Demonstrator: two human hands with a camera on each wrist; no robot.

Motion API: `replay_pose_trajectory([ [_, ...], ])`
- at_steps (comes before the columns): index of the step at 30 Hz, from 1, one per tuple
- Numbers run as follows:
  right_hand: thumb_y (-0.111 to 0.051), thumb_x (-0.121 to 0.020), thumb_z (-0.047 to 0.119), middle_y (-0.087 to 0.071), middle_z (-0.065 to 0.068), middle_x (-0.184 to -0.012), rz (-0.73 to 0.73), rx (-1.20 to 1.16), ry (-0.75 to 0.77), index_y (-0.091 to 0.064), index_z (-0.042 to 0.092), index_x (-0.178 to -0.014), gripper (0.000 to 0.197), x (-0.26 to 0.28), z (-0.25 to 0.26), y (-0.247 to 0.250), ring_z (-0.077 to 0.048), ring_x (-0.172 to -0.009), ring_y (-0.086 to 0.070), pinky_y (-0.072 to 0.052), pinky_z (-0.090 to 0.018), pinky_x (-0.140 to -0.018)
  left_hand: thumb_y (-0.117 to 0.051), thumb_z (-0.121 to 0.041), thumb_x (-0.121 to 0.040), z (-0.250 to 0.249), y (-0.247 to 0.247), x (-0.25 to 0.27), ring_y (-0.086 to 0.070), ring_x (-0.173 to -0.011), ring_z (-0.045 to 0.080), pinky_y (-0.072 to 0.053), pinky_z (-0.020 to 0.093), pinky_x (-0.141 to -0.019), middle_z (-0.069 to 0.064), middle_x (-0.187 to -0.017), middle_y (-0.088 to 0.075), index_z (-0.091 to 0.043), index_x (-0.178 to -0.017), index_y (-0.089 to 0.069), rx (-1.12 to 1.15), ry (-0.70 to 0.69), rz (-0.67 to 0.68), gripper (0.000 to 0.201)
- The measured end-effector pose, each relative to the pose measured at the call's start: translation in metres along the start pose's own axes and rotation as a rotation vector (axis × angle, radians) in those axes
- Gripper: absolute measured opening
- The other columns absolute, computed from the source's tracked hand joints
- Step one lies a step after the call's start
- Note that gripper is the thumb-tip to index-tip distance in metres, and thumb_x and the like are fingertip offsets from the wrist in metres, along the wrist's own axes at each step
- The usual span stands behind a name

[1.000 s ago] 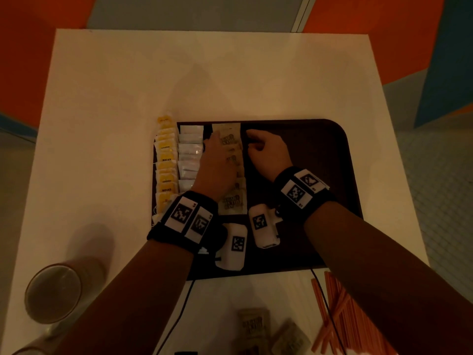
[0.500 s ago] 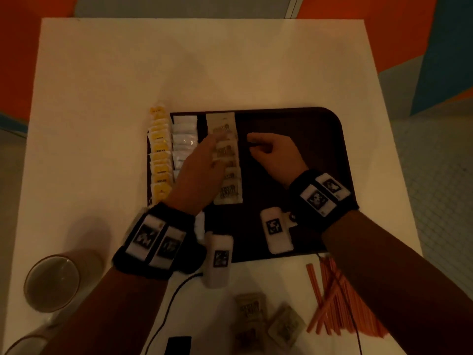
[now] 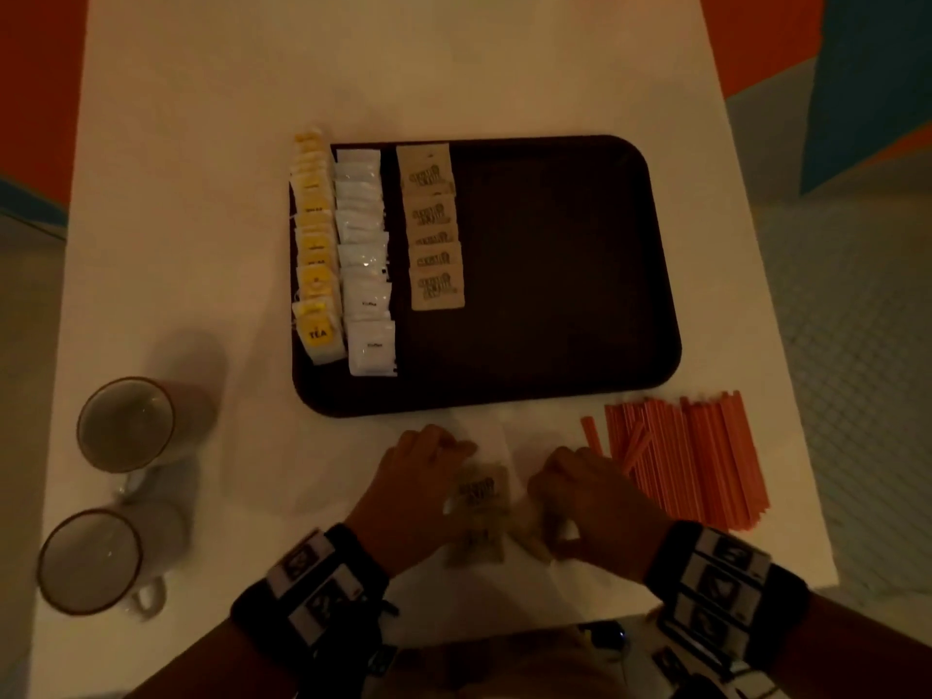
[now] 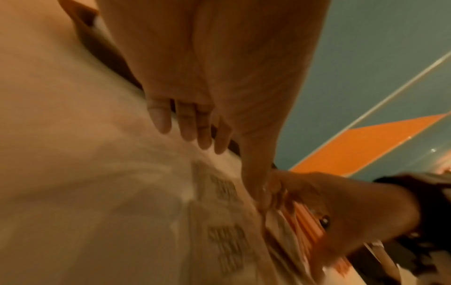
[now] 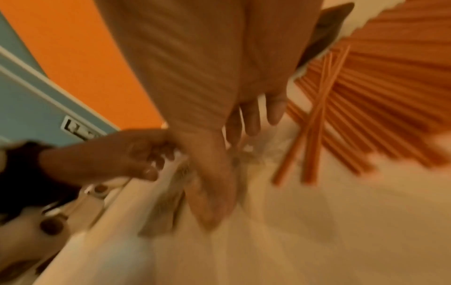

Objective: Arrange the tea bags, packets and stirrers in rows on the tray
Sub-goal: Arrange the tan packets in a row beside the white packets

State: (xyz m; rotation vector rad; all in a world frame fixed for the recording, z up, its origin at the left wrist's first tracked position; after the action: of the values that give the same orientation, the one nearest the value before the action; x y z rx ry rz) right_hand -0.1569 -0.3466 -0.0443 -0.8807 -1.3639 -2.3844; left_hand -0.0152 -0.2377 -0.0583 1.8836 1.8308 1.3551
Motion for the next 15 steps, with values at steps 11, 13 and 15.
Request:
replay_pose_trajectory([
  [11, -0.054, -0.091, 0.013, -0.061, 0.003, -0.103, -0.190, -0.553, -0.036, -0.059, 0.015, -0.105, 0.015, -0.004, -0.009, 0.017, -0.011, -0.094, -0.059, -0.046, -0.016, -0.083, -0.057, -0.017, -0.091, 0.008, 0.016, -0.017, -0.055, -0.084, 0.013, -0.040, 0.021, -0.071, -0.005, -0.092, -0.056, -0.014, -0.100, -0.057, 0.392, 0.184, -0.171, 0.009],
  [13, -0.057, -0.089, 0.012, -0.062, 0.005, -0.098, -0.253, -0.750, -0.134, -0.056, 0.016, -0.105, 0.016, 0.000, -0.018, 0.027, -0.010, -0.087, -0.062, -0.054, -0.020, -0.078, -0.055, -0.015, -0.092, 0.018, 0.024, -0.013, -0.053, -0.078, 0.011, -0.040, 0.017, -0.064, -0.005, -0.087, -0.056, -0.016, -0.100, -0.057, 0.596, 0.275, -0.211, 0.008],
  [15, -0.063, -0.084, 0.007, -0.065, 0.000, -0.097, -0.291, -1.030, -0.206, -0.052, 0.012, -0.110, 0.028, 0.002, -0.022, 0.035, -0.014, -0.087, -0.066, -0.058, -0.027, -0.073, -0.053, -0.011, -0.093, 0.020, 0.029, -0.008, -0.058, -0.083, 0.017, -0.047, 0.021, -0.063, 0.003, -0.096, -0.060, -0.016, -0.109, -0.059, 0.840, 0.320, -0.212, 0.018],
])
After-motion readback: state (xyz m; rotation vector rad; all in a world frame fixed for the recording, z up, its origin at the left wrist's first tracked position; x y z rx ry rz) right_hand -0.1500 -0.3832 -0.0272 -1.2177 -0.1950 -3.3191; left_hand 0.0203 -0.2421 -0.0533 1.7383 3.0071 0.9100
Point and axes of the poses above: each hand's wrist, its own x-axis away from the middle knuckle, its own y-axis out of the back of the hand, z = x × y, the point moved 6 cm from there along -x, towards the middle knuckle
